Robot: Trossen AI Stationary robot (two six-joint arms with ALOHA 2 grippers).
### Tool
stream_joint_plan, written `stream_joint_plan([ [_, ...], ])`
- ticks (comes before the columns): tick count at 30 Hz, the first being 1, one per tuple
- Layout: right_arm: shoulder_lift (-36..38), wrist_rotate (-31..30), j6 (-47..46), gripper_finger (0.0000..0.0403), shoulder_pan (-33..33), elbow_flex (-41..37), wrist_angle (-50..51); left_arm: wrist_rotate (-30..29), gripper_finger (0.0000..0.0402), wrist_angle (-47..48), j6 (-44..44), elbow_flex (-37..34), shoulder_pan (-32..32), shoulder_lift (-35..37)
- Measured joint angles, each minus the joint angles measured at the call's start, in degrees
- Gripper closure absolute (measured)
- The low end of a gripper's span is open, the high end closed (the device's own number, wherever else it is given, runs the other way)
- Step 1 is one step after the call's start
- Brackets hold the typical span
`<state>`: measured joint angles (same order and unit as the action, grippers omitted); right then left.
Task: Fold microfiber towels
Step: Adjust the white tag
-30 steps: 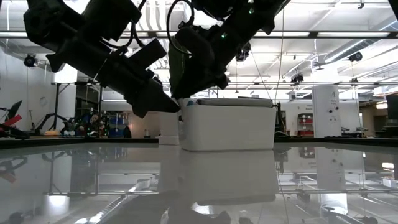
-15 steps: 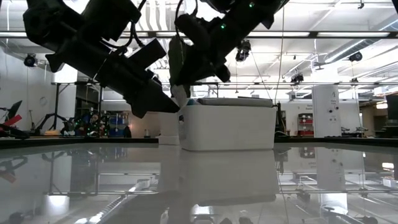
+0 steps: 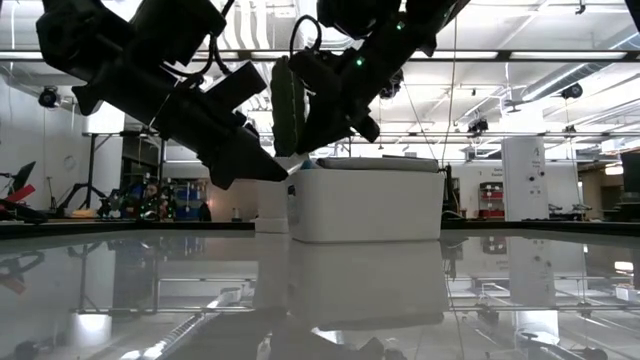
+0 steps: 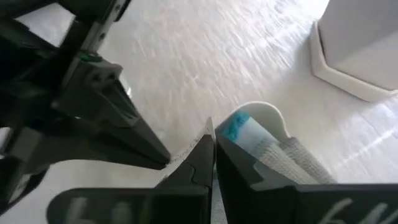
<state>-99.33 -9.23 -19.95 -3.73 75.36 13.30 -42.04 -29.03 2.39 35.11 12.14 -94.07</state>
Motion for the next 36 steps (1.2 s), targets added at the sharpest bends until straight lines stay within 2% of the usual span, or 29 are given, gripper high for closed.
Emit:
stream_joint_plan([
  [24, 0.3, -1.4, 1.3, 0.0394, -0.7, 3.2, 6.0, 0.0, 0.0400, -0.2, 0.0, 0.1, 0.0, 0.2],
  [36, -0.1, -1.4, 2.0, 0.0394, 0.5, 3.2, 5.5, 0.0, 0.0400, -0.6, 0.0, 0.9, -0.3, 0.2],
])
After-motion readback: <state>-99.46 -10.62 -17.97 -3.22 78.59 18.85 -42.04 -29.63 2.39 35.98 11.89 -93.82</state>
